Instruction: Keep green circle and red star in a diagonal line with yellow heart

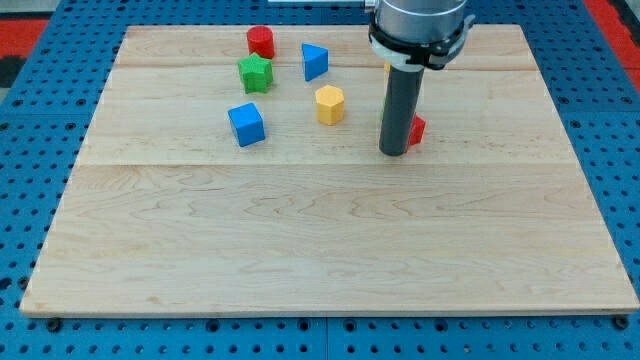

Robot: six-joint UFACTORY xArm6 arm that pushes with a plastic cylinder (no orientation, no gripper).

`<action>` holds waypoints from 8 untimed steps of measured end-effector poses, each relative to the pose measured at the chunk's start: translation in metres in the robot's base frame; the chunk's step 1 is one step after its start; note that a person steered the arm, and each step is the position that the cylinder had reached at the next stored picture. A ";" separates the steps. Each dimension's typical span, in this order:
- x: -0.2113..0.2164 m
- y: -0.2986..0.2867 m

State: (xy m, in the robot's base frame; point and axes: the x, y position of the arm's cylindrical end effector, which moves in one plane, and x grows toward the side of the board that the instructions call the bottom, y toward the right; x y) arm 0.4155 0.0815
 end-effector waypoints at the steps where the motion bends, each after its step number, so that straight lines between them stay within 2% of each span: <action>1: -0.014 0.000; 2: -0.005 0.002; 4: 0.068 0.004; 5: 0.106 0.019; 6: 0.119 0.057; 8: 0.032 0.122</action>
State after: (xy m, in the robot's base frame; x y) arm 0.4476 0.2037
